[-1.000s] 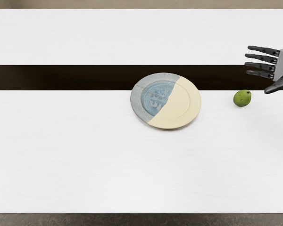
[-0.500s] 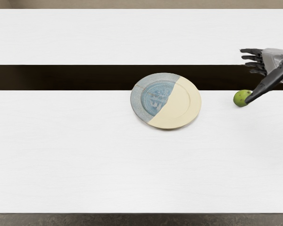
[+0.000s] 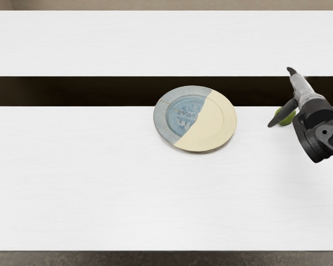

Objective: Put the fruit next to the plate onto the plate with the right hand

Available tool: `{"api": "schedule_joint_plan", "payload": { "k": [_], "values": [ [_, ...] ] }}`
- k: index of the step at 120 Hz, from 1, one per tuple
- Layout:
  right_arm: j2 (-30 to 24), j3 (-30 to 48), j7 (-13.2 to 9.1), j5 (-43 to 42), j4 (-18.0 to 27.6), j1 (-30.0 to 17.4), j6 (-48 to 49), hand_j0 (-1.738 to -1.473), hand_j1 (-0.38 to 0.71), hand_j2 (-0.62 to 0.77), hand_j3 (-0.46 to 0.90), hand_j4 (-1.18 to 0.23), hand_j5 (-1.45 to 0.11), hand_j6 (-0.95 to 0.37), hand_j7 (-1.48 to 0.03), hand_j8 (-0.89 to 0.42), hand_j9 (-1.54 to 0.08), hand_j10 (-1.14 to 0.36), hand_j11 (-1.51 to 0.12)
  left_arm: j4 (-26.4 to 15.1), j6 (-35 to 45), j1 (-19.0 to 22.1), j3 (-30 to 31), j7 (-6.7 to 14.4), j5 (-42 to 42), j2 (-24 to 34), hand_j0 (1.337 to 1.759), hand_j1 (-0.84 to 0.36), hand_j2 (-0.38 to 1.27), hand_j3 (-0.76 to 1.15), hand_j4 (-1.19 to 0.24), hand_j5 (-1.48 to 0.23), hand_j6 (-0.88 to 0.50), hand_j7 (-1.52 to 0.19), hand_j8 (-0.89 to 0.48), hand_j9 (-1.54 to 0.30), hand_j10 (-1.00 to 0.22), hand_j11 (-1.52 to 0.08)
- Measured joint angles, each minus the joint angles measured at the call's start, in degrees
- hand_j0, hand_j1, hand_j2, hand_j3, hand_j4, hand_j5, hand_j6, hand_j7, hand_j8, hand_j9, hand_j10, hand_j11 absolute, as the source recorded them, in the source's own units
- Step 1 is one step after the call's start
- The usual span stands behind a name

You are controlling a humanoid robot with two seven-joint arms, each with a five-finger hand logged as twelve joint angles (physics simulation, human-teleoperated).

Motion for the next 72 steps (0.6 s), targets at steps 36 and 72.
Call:
{"api": "schedule_joint_plan", "payload": {
  "k": [36,72],
  "values": [
    [2.9,-2.1,0.0,0.0,-8.3,-0.4,-5.8,-1.658,-0.35,0.0,0.0,0.0,0.0,0.0,0.0,0.0,0.0,0.0,0.0,0.0,0.0,0.0,0.0,0.0,0.0,0.0,1.658,0.32,0.0,0.0,-0.02,-0.03,-0.02,-0.03,-0.02,-0.03,-0.02,-0.03],
    [5.2,-2.5,0.0,0.7,-10.1,-0.4,-6.7,-1.658,-0.24,-0.02,0.0,-0.1,-0.12,-0.1,-0.12,-0.1,-0.12,-0.1,-0.12,0.0,0.0,0.0,0.0,0.0,0.0,0.0,1.658,0.32,0.0,0.0,-0.02,-0.03,-0.02,-0.03,-0.02,-0.03,-0.02,-0.03]
  ]
}}
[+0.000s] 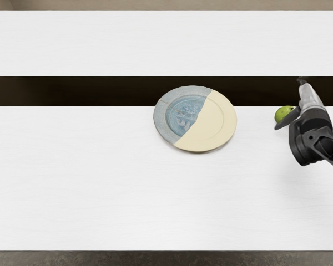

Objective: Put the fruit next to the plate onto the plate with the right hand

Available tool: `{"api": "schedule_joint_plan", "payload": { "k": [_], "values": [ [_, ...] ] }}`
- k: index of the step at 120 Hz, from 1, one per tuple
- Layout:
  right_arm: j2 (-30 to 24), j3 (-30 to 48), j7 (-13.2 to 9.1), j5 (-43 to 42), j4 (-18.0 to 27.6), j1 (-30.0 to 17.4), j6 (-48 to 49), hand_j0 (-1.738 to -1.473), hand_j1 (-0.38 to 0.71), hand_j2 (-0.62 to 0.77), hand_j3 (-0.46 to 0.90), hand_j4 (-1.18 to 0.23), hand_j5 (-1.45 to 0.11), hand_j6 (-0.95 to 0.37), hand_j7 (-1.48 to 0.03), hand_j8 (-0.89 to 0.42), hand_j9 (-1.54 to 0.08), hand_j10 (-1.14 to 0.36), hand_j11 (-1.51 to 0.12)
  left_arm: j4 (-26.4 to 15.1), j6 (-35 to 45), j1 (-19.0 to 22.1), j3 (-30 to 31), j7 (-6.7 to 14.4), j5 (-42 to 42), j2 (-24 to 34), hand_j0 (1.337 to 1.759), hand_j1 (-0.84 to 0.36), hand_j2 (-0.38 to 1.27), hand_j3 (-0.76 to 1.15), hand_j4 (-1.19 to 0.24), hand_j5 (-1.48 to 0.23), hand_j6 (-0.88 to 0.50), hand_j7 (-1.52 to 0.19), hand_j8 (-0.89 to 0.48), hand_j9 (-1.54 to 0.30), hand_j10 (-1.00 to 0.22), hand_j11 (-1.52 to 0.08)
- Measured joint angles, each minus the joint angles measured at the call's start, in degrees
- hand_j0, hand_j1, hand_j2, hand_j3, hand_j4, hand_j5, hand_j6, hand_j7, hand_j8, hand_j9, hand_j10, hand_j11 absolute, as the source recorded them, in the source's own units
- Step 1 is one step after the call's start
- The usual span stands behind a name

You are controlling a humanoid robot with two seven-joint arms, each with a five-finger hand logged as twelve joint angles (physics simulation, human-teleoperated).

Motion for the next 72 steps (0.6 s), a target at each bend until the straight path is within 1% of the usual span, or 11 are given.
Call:
{"api": "schedule_joint_plan", "payload": {
  "k": [11,31,39,45,72],
  "values": [
    [0.4,0.0,0.0,0.1,-0.9,0.0,0.0,-1.658,-0.19,-0.02,0.0,-0.13,-0.17,-0.13,-0.17,-0.13,-0.17,-0.13,-0.17,0.0,0.0,0.0,0.0,0.0,0.0,0.0,1.658,0.32,0.0,0.0,-0.02,-0.03,-0.02,-0.03,-0.02,-0.03,-0.02,-0.03],
    [0.5,-0.1,0.0,0.9,-1.6,-0.1,0.1,-1.658,-0.04,-0.05,0.0,-0.26,-0.34,-0.26,-0.33,-0.26,-0.34,-0.26,-0.34,0.0,0.0,0.0,0.0,0.0,0.0,0.0,1.658,0.32,0.0,0.0,-0.02,-0.03,-0.02,-0.03,-0.02,-0.03,-0.02,-0.03],
    [1.0,-0.1,0.0,1.1,-1.8,0.0,0.1,-1.658,-0.01,-0.06,0.0,-0.29,-0.38,-0.29,-0.38,-0.29,-0.38,-0.29,-0.38,0.0,0.0,0.0,0.0,0.0,0.0,0.0,1.658,0.32,0.0,0.0,-0.02,-0.03,-0.02,-0.03,-0.02,-0.03,-0.02,-0.03],
    [1.7,-0.1,0.0,1.1,-2.7,0.1,0.3,-1.657,0.01,-0.1,0.0,-0.3,-0.41,-0.31,-0.4,-0.31,-0.4,-0.31,-0.4,0.0,0.0,0.0,0.0,0.0,0.0,0.0,1.658,0.32,0.0,0.0,-0.02,-0.03,-0.02,-0.03,-0.02,-0.03,-0.02,-0.03],
    [2.8,-0.1,0.0,1.3,-4.2,0.1,0.5,-1.657,0.1,-0.09,0.0,-0.38,-0.51,-0.39,-0.5,-0.38,-0.51,-0.38,-0.51,0.0,0.0,0.0,0.0,0.0,0.0,0.0,1.658,0.32,0.0,0.0,-0.02,-0.03,-0.02,-0.03,-0.02,-0.03,-0.02,-0.03]
  ]
}}
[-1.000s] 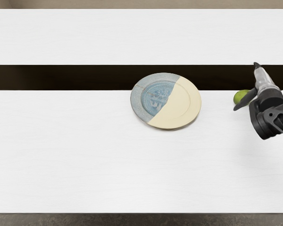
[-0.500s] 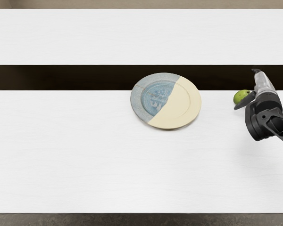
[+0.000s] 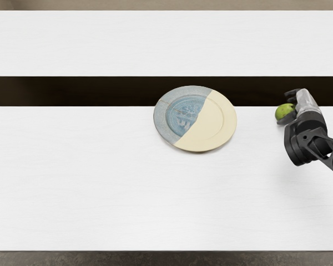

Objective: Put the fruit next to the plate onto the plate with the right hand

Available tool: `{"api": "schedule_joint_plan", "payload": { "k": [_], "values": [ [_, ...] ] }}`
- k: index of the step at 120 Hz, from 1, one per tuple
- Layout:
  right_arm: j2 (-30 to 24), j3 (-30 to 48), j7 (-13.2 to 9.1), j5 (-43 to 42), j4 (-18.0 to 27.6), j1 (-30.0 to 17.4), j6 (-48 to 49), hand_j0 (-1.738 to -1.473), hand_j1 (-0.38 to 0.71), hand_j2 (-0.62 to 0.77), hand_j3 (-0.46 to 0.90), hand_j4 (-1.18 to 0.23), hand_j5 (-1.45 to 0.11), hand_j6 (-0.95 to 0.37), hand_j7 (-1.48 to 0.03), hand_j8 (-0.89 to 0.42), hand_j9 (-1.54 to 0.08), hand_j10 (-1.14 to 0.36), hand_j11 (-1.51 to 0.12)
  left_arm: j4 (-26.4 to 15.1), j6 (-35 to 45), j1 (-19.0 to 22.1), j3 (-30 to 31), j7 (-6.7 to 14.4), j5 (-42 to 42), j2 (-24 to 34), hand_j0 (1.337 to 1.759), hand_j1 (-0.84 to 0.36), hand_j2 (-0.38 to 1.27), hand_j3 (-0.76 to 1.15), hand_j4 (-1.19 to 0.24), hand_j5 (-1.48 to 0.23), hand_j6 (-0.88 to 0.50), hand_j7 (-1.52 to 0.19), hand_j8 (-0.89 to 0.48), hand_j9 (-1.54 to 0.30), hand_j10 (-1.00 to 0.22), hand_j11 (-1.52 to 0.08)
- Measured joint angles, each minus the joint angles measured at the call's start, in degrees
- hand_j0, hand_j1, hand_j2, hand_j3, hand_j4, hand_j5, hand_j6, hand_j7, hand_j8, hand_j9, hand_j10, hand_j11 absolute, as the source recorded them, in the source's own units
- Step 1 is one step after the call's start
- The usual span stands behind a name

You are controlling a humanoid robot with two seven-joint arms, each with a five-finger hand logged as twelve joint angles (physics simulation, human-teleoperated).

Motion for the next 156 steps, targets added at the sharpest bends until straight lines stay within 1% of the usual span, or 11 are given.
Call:
{"api": "schedule_joint_plan", "payload": {
  "k": [15,22,34,46,57,75,88,107,123,142,156],
  "values": [
    [0.1,0.0,0.0,0.0,-0.2,-0.1,0.0,-1.657,0.19,-0.06,0.0,-0.46,-0.61,-0.47,-0.61,-0.47,-0.61,-0.46,-0.61,0.0,0.0,0.0,0.0,0.0,0.0,0.0,1.658,0.32,0.0,0.0,-0.02,-0.03,-0.02,-0.03,-0.02,-0.03,-0.02,-0.03],
    [0.1,0.0,0.0,0.0,-0.2,-0.1,0.1,-1.657,0.22,-0.01,0.0,-0.5,-0.66,-0.49,-0.65,-0.45,-0.66,-0.5,-0.66,0.0,0.0,0.0,0.0,0.0,0.0,0.0,1.658,0.32,0.0,0.0,-0.02,-0.03,-0.02,-0.03,-0.02,-0.03,-0.02,-0.03],
    [0.1,0.0,0.0,-0.2,-0.2,-0.1,0.1,-1.655,0.26,0.07,0.0,-0.56,-0.73,-0.47,-0.72,-0.42,-0.73,-0.56,-0.73,0.0,0.0,0.0,0.0,0.0,0.0,0.0,1.658,0.32,0.0,0.0,-0.02,-0.03,-0.02,-0.03,-0.02,-0.03,-0.02,-0.03],
    [0.1,0.0,0.0,-0.2,-0.2,-0.1,0.4,-1.652,0.27,0.07,0.0,-0.61,-0.81,-0.44,-0.8,-0.37,-0.82,-0.61,-0.82,0.0,0.0,0.0,0.0,0.0,0.0,0.0,1.658,0.32,0.0,0.0,-0.02,-0.03,-0.02,-0.03,-0.02,-0.03,-0.02,-0.03],
    [0.1,0.0,0.0,-0.4,-0.2,-0.1,0.8,-1.649,0.28,0.1,0.0,-0.68,-0.9,-0.39,-0.89,-0.33,-0.91,-0.59,-0.91,0.0,0.0,0.0,0.0,0.0,0.0,0.0,1.658,0.32,0.0,0.0,-0.02,-0.03,-0.02,-0.03,-0.02,-0.03,-0.02,-0.03],
    [0.0,0.0,0.0,0.8,-0.2,0.3,1.3,-1.649,0.29,0.26,0.0,-0.76,-0.94,-0.43,-0.97,-0.4,-0.98,-0.67,-0.98,0.0,0.0,0.0,0.0,0.0,0.0,0.0,1.658,0.32,0.0,0.0,-0.02,-0.03,-0.02,-0.03,-0.02,-0.03,-0.02,-0.03],
    [-0.3,0.1,0.0,6.0,-0.1,2.4,4.7,-1.65,0.3,0.34,0.0,-0.77,-1.0,-0.43,-1.0,-0.38,-1.02,-0.67,-1.03,0.0,0.0,0.0,0.0,0.0,0.0,0.0,1.658,0.32,0.0,0.0,-0.02,-0.03,-0.02,-0.03,-0.02,-0.03,-0.02,-0.03],
    [-0.5,0.5,0.1,11.5,-0.1,5.6,10.4,-1.653,0.31,0.39,0.0,-0.74,-1.07,-0.4,-1.02,-0.34,-1.08,-0.65,-1.09,0.0,0.0,0.0,0.0,0.0,0.0,0.0,1.658,0.32,0.0,0.0,-0.02,-0.03,-0.02,-0.03,-0.02,-0.03,-0.02,-0.03],
    [-0.4,0.8,0.1,14.1,0.0,8.1,14.4,-1.654,0.31,0.34,0.0,-0.72,-1.09,-0.39,-1.03,-0.33,-1.09,-0.64,-1.11,0.0,0.0,0.0,0.0,0.0,0.0,0.0,1.658,0.32,0.0,0.0,-0.02,-0.03,-0.02,-0.03,-0.02,-0.03,-0.02,-0.03],
    [0.0,0.9,0.0,17.7,0.1,11.8,20.8,-1.655,0.25,0.24,0.0,-0.72,-1.1,-0.4,-1.03,-0.34,-1.11,-0.66,-1.13,0.0,0.0,0.0,0.0,0.0,0.0,0.0,1.658,0.32,0.0,0.0,-0.02,-0.03,-0.02,-0.03,-0.02,-0.03,-0.02,-0.03],
    [0.7,0.9,0.0,19.6,0.2,13.9,25.3,-1.655,0.25,0.27,0.0,-0.73,-1.1,-0.39,-1.03,-0.33,-1.09,-0.69,-1.11,0.0,0.0,0.0,0.0,0.0,0.0,0.0,1.658,0.32,0.0,0.0,-0.02,-0.03,-0.02,-0.03,-0.02,-0.03,-0.02,-0.03]
  ]
}}
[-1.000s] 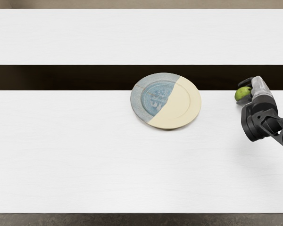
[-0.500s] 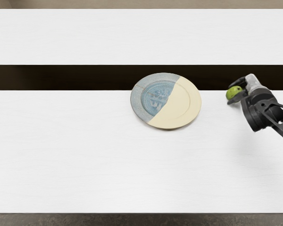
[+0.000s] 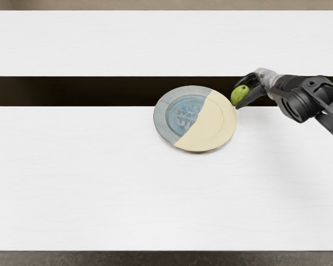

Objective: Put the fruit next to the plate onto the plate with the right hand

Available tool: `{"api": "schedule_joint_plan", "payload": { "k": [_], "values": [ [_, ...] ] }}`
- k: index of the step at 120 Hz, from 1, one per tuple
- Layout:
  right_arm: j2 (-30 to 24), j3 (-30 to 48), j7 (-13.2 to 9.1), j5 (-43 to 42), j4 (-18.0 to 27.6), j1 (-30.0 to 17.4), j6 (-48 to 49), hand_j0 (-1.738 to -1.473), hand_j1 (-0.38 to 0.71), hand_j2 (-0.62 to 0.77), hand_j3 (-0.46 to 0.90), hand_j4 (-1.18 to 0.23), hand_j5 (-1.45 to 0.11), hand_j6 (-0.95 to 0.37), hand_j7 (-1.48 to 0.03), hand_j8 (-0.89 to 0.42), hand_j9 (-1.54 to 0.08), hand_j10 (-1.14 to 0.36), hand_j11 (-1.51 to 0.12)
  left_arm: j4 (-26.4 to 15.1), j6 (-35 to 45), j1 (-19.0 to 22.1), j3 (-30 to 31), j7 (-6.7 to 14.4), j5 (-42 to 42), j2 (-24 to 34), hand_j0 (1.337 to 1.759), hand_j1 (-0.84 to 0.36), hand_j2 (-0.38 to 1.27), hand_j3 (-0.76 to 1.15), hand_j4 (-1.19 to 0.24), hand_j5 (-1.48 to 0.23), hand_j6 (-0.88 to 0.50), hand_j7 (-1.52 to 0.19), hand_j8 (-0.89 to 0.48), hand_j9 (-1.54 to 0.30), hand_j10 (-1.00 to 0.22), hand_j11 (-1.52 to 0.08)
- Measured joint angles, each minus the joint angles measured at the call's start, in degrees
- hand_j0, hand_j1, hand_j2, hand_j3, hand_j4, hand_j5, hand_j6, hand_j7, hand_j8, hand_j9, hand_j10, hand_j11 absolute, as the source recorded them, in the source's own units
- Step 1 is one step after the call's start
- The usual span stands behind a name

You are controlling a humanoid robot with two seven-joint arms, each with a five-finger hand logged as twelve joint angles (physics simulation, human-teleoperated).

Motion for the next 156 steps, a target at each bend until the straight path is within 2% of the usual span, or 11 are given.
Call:
{"api": "schedule_joint_plan", "payload": {
  "k": [48,51,58,66,85,97,103,111,122,156],
  "values": [
    [7.1,-0.2,0.0,1.0,0.1,1.0,5.2,-1.658,0.34,0.44,0.0,-0.68,-1.06,-0.39,-1.0,-0.34,-1.02,-0.73,-1.02,0.0,0.0,0.0,0.0,0.0,0.0,0.0,1.658,0.32,0.0,0.0,-0.02,-0.03,-0.02,-0.03,-0.02,-0.03,-0.02,-0.03],
    [7.4,-0.1,0.0,1.0,0.1,1.0,5.1,-1.658,0.31,0.38,0.0,-0.65,-1.0,-0.39,-0.95,-0.34,-0.96,-0.71,-0.96,0.0,0.0,0.0,0.0,0.0,0.0,0.0,1.658,0.32,0.0,0.0,-0.02,-0.03,-0.02,-0.03,-0.02,-0.03,-0.02,-0.03],
    [8.3,-0.1,0.0,0.9,0.1,1.0,5.0,-1.658,0.15,0.29,0.0,-0.49,-0.76,-0.3,-0.72,-0.26,-0.72,-0.54,-0.72,0.0,0.0,0.0,0.0,0.0,0.0,0.0,1.658,0.32,0.0,0.0,-0.02,-0.03,-0.02,-0.03,-0.02,-0.03,-0.02,-0.03],
    [8.4,1.8,0.0,2.2,0.1,0.9,8.0,-1.658,0.01,0.21,0.0,-0.35,-0.55,-0.21,-0.52,-0.18,-0.52,-0.39,-0.52,0.0,0.0,0.0,0.0,0.0,0.0,0.0,1.658,0.32,0.0,0.0,-0.02,-0.03,-0.02,-0.03,-0.02,-0.03,-0.02,-0.03],
    [1.8,9.0,0.0,16.8,0.1,0.8,31.6,-1.658,-0.18,0.1,0.0,-0.16,-0.25,-0.1,-0.24,-0.09,-0.24,-0.18,-0.24,0.0,0.0,0.0,0.0,0.0,0.0,0.0,1.658,0.32,0.0,0.0,-0.02,-0.03,-0.02,-0.03,-0.02,-0.03,-0.02,-0.03],
    [-3.5,10.8,0.1,25.0,0.1,0.4,39.4,-1.658,-0.25,0.06,0.0,-0.1,-0.15,-0.06,-0.15,-0.05,-0.15,-0.11,-0.15,0.0,0.0,0.0,0.0,0.0,0.0,0.0,1.658,0.32,0.0,0.0,-0.02,-0.03,-0.02,-0.03,-0.02,-0.03,-0.02,-0.03],
    [-5.3,11.4,0.9,28.3,0.1,-0.5,41.2,-1.658,-0.27,0.05,0.0,-0.08,-0.12,-0.05,-0.11,-0.04,-0.12,-0.09,-0.12,0.0,0.0,0.0,0.0,0.0,0.0,0.0,1.658,0.32,0.0,0.0,-0.02,-0.03,-0.02,-0.03,-0.02,-0.03,-0.02,-0.03],
    [-6.7,12.4,3.0,31.3,0.1,-2.6,42.6,-1.658,-0.29,0.03,0.0,-0.06,-0.09,-0.03,-0.08,-0.03,-0.08,-0.06,-0.08,0.0,0.0,0.0,0.0,0.0,0.0,0.0,1.658,0.32,0.0,0.0,-0.02,-0.03,-0.02,-0.03,-0.02,-0.03,-0.02,-0.03],
    [-8.3,17.1,4.8,33.2,0.0,-7.6,43.5,-1.658,-0.31,0.02,0.0,-0.04,-0.06,-0.02,-0.05,-0.02,-0.05,-0.04,-0.05,0.0,0.0,0.0,0.0,0.0,0.0,0.0,1.658,0.32,0.0,0.0,-0.02,-0.03,-0.02,-0.03,-0.02,-0.03,-0.02,-0.03],
    [-17.8,27.7,5.9,37.5,-0.1,-20.5,44.2,-1.658,-0.34,0.01,0.0,-0.01,-0.01,0.0,-0.01,0.0,-0.01,-0.01,-0.01,0.0,0.0,0.2,0.0,0.0,0.0,0.0,1.658,0.32,0.0,0.0,-0.02,-0.03,-0.02,-0.03,-0.02,-0.03,-0.02,-0.03]
  ]
}}
